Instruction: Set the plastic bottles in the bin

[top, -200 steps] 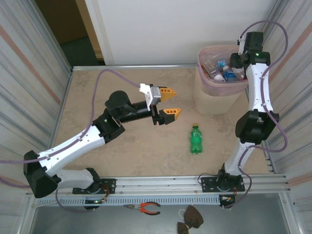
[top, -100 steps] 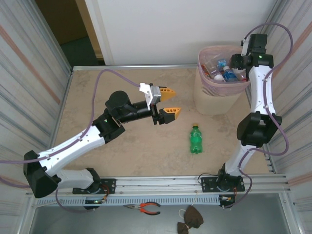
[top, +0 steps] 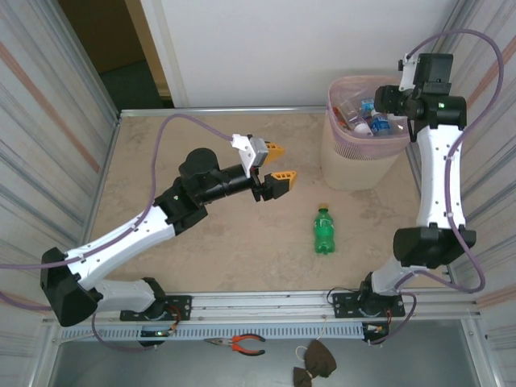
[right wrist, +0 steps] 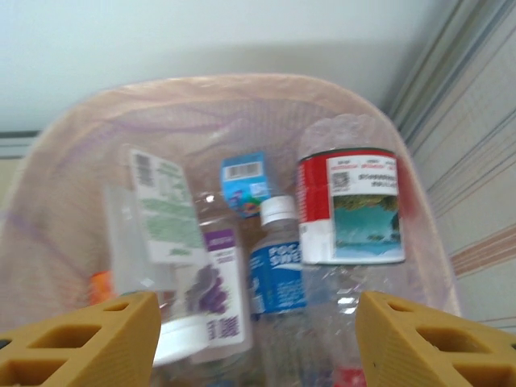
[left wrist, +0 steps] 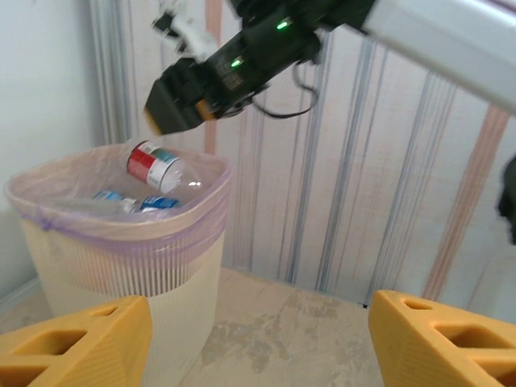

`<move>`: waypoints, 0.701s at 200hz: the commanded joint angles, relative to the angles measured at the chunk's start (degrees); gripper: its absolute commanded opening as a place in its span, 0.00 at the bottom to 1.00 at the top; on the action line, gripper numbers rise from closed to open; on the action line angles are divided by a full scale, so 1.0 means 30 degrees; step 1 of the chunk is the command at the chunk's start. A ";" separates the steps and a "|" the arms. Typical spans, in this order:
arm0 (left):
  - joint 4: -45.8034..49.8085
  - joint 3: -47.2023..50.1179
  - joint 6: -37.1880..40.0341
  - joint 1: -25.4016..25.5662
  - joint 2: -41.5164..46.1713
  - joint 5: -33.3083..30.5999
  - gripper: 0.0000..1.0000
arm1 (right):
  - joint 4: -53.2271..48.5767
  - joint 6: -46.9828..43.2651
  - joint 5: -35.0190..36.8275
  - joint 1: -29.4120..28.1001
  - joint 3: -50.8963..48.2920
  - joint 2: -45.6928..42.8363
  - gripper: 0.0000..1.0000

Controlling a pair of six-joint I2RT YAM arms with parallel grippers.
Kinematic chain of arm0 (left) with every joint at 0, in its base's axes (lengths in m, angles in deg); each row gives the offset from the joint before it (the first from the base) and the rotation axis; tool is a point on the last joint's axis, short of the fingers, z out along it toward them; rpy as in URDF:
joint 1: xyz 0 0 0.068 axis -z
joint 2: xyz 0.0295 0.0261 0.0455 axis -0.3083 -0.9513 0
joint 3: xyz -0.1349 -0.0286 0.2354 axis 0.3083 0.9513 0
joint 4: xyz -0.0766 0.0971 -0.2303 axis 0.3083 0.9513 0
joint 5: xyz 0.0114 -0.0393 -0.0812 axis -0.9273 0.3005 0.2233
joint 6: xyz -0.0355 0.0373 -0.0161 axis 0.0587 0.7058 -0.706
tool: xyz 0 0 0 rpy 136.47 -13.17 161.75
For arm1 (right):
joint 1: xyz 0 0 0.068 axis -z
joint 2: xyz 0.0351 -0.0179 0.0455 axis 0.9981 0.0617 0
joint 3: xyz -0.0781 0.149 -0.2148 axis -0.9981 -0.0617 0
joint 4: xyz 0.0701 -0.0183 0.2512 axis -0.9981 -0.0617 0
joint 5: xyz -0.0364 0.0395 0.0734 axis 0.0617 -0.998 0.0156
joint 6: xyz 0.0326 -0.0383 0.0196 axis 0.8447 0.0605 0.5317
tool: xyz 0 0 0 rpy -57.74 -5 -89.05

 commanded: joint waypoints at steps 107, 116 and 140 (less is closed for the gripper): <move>0.0529 0.1103 -0.1601 -0.1499 0.0470 -0.1194 0.71 | -0.3712 0.6211 0.1104 -0.7041 -0.8797 -0.7986 0.56; 0.0562 0.1191 -0.1743 -0.1674 0.0580 -0.1217 0.71 | -0.3962 0.6871 0.1232 -0.7918 -0.9699 -0.8247 0.57; 0.0734 0.1472 -0.2042 -0.2097 0.0823 -0.1257 0.71 | -0.4168 0.8844 0.2026 -0.9861 -1.2360 -0.8887 0.60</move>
